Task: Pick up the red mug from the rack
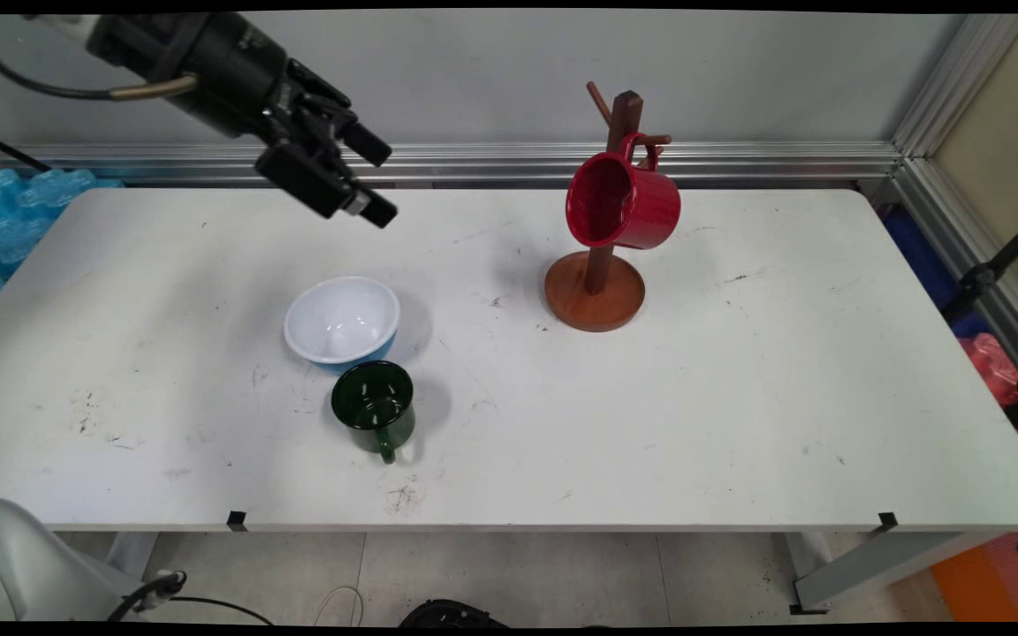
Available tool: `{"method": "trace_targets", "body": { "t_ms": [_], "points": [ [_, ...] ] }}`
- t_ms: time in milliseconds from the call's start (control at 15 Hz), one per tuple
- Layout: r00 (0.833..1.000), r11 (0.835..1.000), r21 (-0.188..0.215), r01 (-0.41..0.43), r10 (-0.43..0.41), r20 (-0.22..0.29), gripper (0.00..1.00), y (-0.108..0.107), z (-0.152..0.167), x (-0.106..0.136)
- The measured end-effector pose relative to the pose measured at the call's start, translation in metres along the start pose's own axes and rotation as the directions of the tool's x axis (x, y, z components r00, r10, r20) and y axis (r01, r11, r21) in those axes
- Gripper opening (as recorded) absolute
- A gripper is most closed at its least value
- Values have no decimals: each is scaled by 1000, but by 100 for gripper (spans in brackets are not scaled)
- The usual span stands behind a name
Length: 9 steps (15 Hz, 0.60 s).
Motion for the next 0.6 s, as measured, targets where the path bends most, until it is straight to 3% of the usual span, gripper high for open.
{"method": "trace_targets", "body": {
  "t_ms": [267,600],
  "points": [
    [998,998,-30,-63,64,4,100,3,-11,-6],
    [999,998,-51,-46,45,-13,100,11,-5,1]
  ]
}}
